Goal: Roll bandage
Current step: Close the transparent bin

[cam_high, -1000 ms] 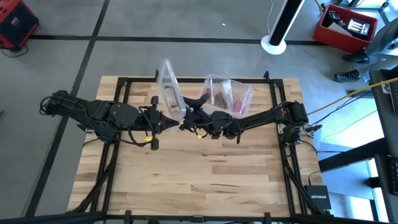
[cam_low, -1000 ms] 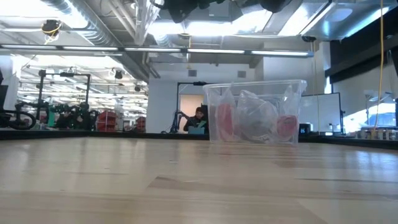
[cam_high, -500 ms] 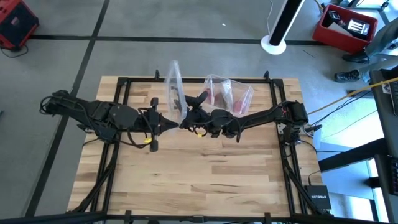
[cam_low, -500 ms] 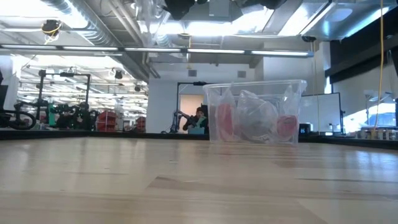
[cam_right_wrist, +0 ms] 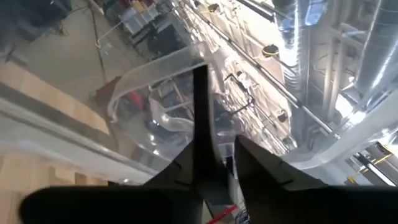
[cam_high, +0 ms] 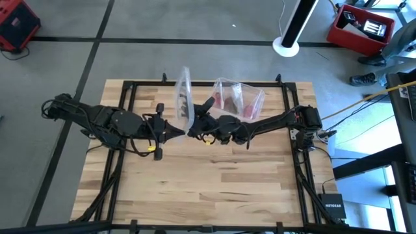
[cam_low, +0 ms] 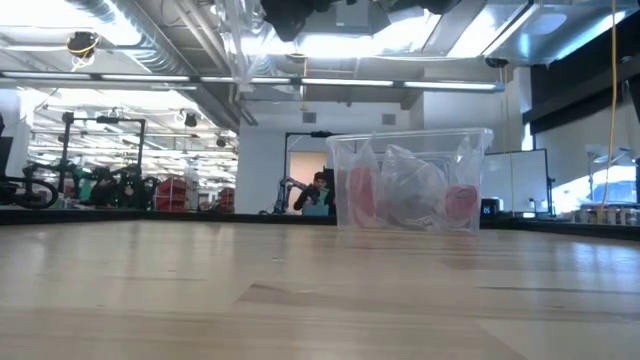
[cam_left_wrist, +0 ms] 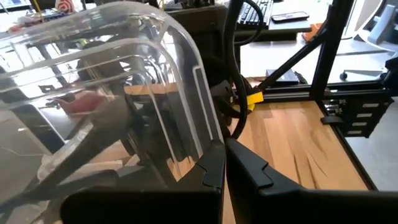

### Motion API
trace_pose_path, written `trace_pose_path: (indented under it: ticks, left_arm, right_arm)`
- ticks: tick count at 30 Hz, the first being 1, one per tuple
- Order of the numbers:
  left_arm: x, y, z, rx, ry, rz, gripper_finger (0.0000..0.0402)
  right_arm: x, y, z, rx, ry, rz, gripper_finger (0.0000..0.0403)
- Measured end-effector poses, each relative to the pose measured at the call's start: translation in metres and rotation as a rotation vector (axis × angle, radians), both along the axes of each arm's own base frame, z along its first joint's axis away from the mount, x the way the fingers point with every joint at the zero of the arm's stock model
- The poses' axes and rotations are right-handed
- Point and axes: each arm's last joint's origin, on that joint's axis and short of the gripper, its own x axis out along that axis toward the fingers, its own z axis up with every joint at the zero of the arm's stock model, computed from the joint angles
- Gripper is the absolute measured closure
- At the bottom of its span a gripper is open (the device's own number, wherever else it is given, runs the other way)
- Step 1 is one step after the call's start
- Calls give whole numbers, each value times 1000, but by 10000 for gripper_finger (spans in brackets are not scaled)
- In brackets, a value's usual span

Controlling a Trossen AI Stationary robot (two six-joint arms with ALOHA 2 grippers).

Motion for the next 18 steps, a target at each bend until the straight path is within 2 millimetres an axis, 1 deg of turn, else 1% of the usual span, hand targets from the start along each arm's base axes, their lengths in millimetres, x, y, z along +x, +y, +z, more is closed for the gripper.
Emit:
trace_pose_path:
  ticks: [5, 10, 13, 15, 18]
  left_arm:
    - [-2, 1, 2, -6, -13, 5, 401]
    - [-5, 2, 0, 8, 22, -2, 398]
    - [-7, 3, -1, 0, 31, 4, 390]
    - [-8, 6, -1, -28, 33, 20, 376]
    - [-14, 12, -2, -54, 59, 52, 342]
  right_arm:
    - [0, 3, -3, -2, 41, -31, 371]
    - [-1, 12, -4, -17, 66, -34, 372]
    - [-2, 17, -5, -34, 88, -71, 372]
    - [-3, 19, -3, -36, 103, -107, 372]
    - [-5, 19, 4, -40, 156, -146, 371]
